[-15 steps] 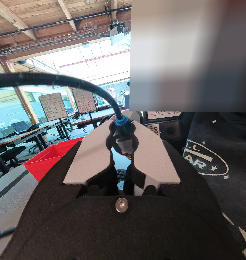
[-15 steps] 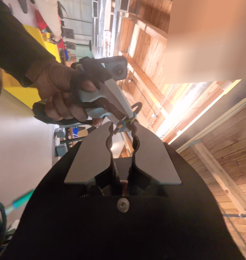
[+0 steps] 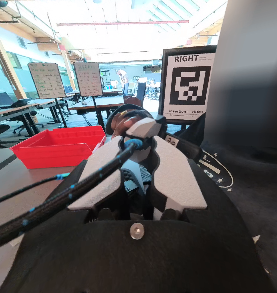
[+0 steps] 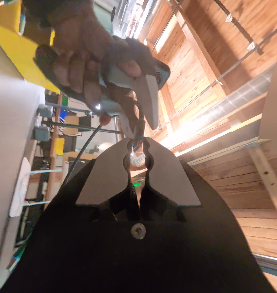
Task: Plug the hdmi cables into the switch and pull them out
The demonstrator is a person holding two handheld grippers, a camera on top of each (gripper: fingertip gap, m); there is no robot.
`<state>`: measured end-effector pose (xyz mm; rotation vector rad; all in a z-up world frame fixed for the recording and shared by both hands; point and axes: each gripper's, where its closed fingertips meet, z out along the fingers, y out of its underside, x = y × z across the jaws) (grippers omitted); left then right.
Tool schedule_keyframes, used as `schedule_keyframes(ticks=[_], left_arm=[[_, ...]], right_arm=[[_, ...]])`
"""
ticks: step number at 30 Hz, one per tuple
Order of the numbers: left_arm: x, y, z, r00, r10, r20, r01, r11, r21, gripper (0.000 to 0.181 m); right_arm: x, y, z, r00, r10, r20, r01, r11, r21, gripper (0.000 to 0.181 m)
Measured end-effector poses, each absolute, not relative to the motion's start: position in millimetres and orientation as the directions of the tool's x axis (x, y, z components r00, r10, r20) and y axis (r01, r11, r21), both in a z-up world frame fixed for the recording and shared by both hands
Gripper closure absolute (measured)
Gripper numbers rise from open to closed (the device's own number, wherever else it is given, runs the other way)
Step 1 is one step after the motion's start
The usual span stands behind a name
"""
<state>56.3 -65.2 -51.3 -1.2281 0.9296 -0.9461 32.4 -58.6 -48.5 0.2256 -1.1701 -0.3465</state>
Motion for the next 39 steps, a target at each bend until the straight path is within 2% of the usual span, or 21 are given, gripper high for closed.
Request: schedule_keyframes(ticks=[5,13,19,22,25,27,29,35,37,39], left_arm=[[53,-63,-53,0.362,-0.932,-0.03,0.077,0.062,-0.995,0.16],[52,-64,-64,0.372,-0.925,-0.081,-0.04,0.072,-0.997,0.154],[53,-65,-65,0.348,-0.937,-0.025,-0.05,0.008,-0.999,0.16],[54,-63,-62,0.346,-0.937,-0.043,-0.04,0.031,-0.999,0.16],[56,-60,-55,0.35,-0.934,-0.075,0.006,0.082,-0.997,0.16],[54,-58,-49,0.366,-0.926,-0.09,0.052,0.117,-0.992,0.159],[51,-55,-44,0.382,-0.92,-0.089,0.087,0.132,-0.987,0.159],[54,-61,-43,0.362,-0.929,-0.079,0.112,0.127,-0.985,0.16],[55,-62,-45,0.358,-0.931,-0.072,0.108,0.118,-0.987,0.16],[55,-63,-48,0.359,-0.931,-0.064,0.083,0.1,-0.991,0.16]], right_arm=[[30,-62,-53,0.329,-0.456,0.827,0.153,0.89,0.43,0.167],[31,-64,-57,0.301,-0.496,0.815,0.175,0.869,0.464,0.167],[32,-64,-58,0.284,-0.507,0.814,0.193,0.861,0.47,0.167],[33,-62,-55,0.307,-0.441,0.844,0.186,0.897,0.401,0.167],[35,-58,-51,0.316,-0.262,0.912,0.135,0.964,0.23,0.166],[39,-62,-48,0.316,-0.112,0.942,0.039,0.994,0.105,0.157],[42,-67,-45,0.316,-0.017,0.949,-0.032,0.999,0.029,0.156],[34,-66,-49,0.317,-0.03,0.948,-0.028,0.999,0.041,0.156],[35,-67,-45,0.356,-0.062,0.932,-0.025,0.997,0.076,0.169],[35,-67,-48,0.327,-0.105,0.939,-0.013,0.993,0.115,0.169]])
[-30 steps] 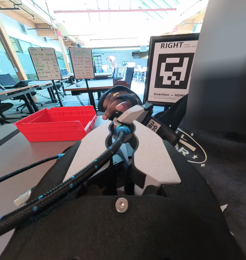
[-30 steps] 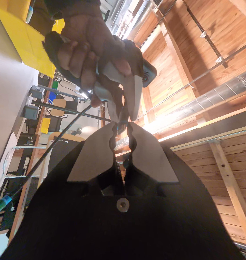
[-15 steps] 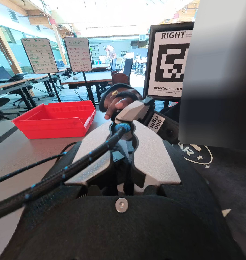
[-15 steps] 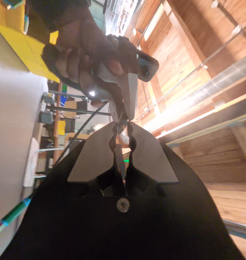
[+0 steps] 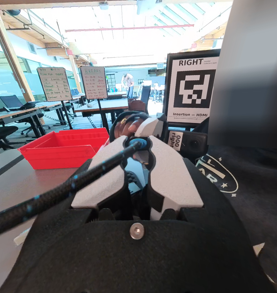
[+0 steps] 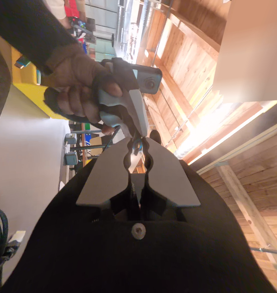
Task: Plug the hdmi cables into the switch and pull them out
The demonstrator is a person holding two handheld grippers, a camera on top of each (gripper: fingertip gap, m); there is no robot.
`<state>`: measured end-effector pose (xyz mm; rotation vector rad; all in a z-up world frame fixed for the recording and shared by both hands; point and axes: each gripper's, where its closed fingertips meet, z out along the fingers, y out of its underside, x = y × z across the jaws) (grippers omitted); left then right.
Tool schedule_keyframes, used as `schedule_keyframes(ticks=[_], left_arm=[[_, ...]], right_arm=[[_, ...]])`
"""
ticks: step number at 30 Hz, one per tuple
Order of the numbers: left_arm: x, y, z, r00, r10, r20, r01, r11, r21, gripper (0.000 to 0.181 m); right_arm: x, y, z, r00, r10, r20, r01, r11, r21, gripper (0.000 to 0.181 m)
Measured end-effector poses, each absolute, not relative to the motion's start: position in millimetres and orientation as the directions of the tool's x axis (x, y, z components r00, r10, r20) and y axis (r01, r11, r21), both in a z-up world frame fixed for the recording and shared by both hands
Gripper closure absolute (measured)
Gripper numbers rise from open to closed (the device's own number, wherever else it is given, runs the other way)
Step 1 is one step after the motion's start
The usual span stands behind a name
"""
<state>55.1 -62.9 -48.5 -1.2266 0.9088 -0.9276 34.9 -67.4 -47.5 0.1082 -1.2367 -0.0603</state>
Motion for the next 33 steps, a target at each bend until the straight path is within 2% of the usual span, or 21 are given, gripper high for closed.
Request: schedule_keyframes(ticks=[4,8,21,28,31,33], left_arm=[[54,-64,-58,0.367,-0.929,-0.052,0.01,0.059,-0.998,0.159],[52,-65,-67,0.368,-0.929,-0.032,-0.049,0.015,-0.999,0.159],[57,-70,-62,0.257,-0.965,0.053,0.035,-0.046,-0.998,0.159],[59,-64,-63,0.296,-0.955,0.027,0.022,-0.022,-1.0,0.16],[60,-62,-63,0.317,-0.948,0.009,0.015,-0.005,-1.0,0.16],[59,-58,-62,0.349,-0.937,-0.012,0.009,0.017,-1.0,0.16]], right_arm=[[33,-68,-54,0.293,-0.237,0.926,0.034,0.971,0.238,0.169],[32,-70,-57,0.281,-0.288,0.915,0.046,0.957,0.288,0.169],[34,-72,-56,0.285,-0.229,0.931,0.012,0.972,0.235,0.169],[36,-67,-57,0.268,-0.218,0.938,0.02,0.975,0.221,0.169],[37,-65,-57,0.251,-0.15,0.956,-0.002,0.988,0.155,0.169],[37,-61,-57,0.212,-0.039,0.977,-0.024,0.999,0.045,0.169]])
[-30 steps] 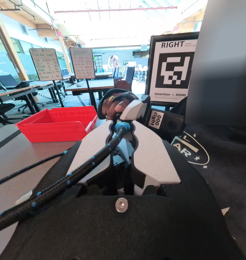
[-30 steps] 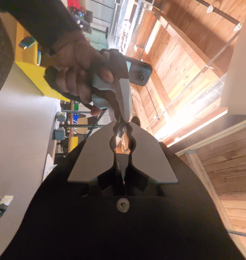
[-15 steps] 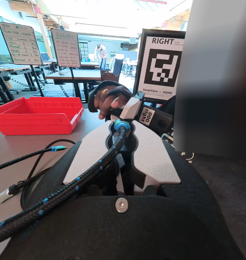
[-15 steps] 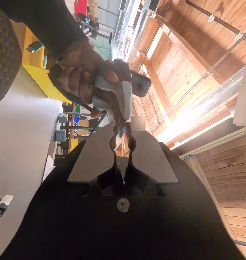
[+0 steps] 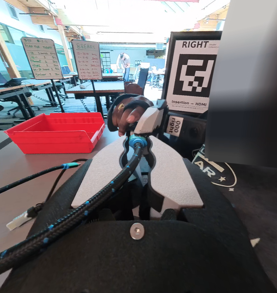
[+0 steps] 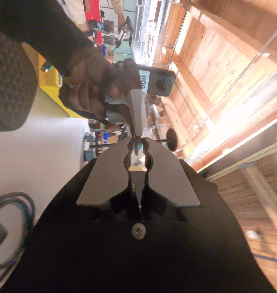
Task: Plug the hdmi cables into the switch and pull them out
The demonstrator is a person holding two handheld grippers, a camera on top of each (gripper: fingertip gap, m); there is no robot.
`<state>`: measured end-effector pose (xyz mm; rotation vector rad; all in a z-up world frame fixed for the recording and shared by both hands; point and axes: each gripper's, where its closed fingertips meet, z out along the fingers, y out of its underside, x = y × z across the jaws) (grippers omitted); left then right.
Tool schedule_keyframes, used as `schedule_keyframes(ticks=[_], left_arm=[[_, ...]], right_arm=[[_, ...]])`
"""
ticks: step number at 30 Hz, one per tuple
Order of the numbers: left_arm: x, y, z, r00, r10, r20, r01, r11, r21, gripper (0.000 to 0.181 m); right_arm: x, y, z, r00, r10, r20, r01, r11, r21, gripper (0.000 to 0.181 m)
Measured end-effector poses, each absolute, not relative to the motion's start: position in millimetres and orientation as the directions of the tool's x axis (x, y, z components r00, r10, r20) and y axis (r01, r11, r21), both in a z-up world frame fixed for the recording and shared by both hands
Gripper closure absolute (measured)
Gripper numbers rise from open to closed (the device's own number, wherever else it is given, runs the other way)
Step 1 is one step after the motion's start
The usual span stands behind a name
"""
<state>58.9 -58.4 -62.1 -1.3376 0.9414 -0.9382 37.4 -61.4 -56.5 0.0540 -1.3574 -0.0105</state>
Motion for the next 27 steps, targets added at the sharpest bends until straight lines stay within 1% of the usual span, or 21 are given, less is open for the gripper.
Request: schedule_keyframes(ticks=[1,3,5,7,8,9,10,12,14,16,20,23,26,27], left_arm=[[57,-56,-61,0.374,-0.927,-0.027,0.006,0.032,-0.999,0.16],[50,-50,-57,0.431,-0.9,-0.068,0.0,0.075,-0.997,0.16],[40,-45,-50,0.497,-0.861,-0.11,0.007,0.131,-0.991,0.16],[26,-36,-44,0.581,-0.801,-0.144,-0.004,0.174,-0.985,0.16],[20,-32,-41,0.619,-0.767,-0.166,-0.014,0.2,-0.98,0.16],[14,-30,-38,0.653,-0.734,-0.189,-0.027,0.227,-0.973,0.16],[9,-28,-36,0.678,-0.704,-0.212,-0.042,0.251,-0.967,0.16],[5,-28,-33,0.7,-0.67,-0.249,-0.071,0.281,-0.957,0.16],[4,-30,-32,0.708,-0.652,-0.272,-0.094,0.294,-0.951,0.16],[3,-32,-30,0.711,-0.642,-0.289,-0.106,0.309,-0.945,0.16],[6,-36,-27,0.698,-0.65,-0.301,-0.102,0.325,-0.94,0.16],[8,-36,-28,0.692,-0.655,-0.304,-0.106,0.324,-0.94,0.16],[9,-37,-28,0.683,-0.671,-0.289,-0.086,0.319,-0.944,0.16],[9,-37,-28,0.681,-0.674,-0.287,-0.082,0.318,-0.944,0.16]], right_arm=[[38,-58,-57,0.18,0.035,0.983,-0.035,0.999,-0.029,0.167],[42,-49,-56,0.111,0.213,0.971,-0.059,0.976,-0.208,0.154],[47,-38,-62,-0.03,0.411,0.911,-0.046,0.91,-0.412,0.146],[57,-28,-87,-0.25,0.574,0.78,0.055,0.812,-0.581,0.137],[64,-23,-101,-0.337,0.63,0.699,0.128,0.767,-0.629,0.133],[73,-18,-118,-0.422,0.669,0.612,0.211,0.729,-0.651,0.13],[83,-13,-136,-0.487,0.698,0.525,0.3,0.698,-0.65,0.128],[103,-3,-166,-0.556,0.745,0.368,0.462,0.645,-0.609,0.121],[120,6,-189,-0.565,0.793,0.229,0.594,0.583,-0.553,0.114],[133,16,-204,-0.542,0.828,0.143,0.681,0.533,-0.501,0.114],[138,43,-222,-0.481,0.865,0.142,0.756,0.491,-0.433,0.116],[130,53,-233,-0.491,0.848,0.198,0.756,0.528,-0.387,0.12],[124,60,-248,-0.522,0.816,0.249,0.765,0.577,-0.287,0.123],[123,58,-254,-0.542,0.807,0.236,0.763,0.59,-0.264,0.125]])
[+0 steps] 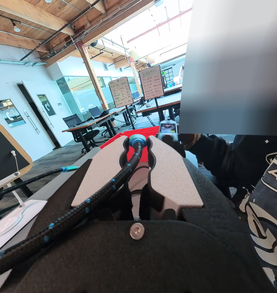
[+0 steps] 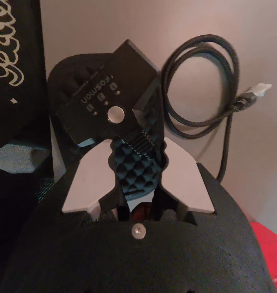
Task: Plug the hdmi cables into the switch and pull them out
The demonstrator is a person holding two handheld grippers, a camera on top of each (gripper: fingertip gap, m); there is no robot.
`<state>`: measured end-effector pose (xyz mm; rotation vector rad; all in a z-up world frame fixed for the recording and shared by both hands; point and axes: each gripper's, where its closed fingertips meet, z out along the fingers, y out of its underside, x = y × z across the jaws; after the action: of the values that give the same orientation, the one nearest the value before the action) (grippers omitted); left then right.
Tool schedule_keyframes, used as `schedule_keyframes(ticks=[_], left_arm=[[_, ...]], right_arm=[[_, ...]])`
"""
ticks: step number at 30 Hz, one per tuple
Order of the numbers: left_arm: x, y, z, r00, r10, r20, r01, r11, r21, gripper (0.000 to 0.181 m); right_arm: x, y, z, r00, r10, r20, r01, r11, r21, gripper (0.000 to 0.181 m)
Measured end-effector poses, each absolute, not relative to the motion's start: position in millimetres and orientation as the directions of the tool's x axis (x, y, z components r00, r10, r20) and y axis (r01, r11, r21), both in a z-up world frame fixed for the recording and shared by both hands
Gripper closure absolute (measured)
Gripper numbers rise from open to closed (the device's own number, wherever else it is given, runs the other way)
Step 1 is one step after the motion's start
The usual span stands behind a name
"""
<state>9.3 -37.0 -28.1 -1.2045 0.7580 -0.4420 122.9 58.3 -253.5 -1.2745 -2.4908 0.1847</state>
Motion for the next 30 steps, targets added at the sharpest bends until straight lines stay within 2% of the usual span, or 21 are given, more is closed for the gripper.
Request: schedule_keyframes(ticks=[5,8,10,12,18,21,30], left_arm=[[11,-38,-29,0.669,-0.685,-0.288,-0.082,0.317,-0.945,0.16],[12,-37,-29,0.669,-0.685,-0.288,-0.081,0.318,-0.945,0.16],[12,-37,-28,0.673,-0.68,-0.289,-0.077,0.324,-0.943,0.16],[10,-37,-26,0.684,-0.669,-0.292,-0.07,0.338,-0.939,0.16],[0,-32,-22,0.726,-0.604,-0.328,-0.098,0.382,-0.919,0.16],[5,-30,-28,0.714,-0.592,-0.373,-0.147,0.394,-0.907,0.16],[27,-33,-37,0.651,-0.63,-0.424,-0.146,0.444,-0.884,0.16]], right_arm=[[121,55,-256,-0.574,0.792,0.206,0.748,0.61,-0.262,0.129],[121,48,-253,-0.597,0.787,0.155,0.73,0.613,-0.301,0.144],[96,42,-231,-0.583,0.785,0.209,0.637,0.601,-0.482,0.154],[84,35,-209,-0.587,0.776,0.23,0.52,0.579,-0.628,0.155],[70,32,-147,-0.493,0.793,0.358,0.211,0.508,-0.835,0.157],[67,27,-123,-0.447,0.805,0.389,0.103,0.479,-0.872,0.157],[65,6,-94,-0.395,0.794,0.463,-0.011,0.499,-0.866,0.157]])
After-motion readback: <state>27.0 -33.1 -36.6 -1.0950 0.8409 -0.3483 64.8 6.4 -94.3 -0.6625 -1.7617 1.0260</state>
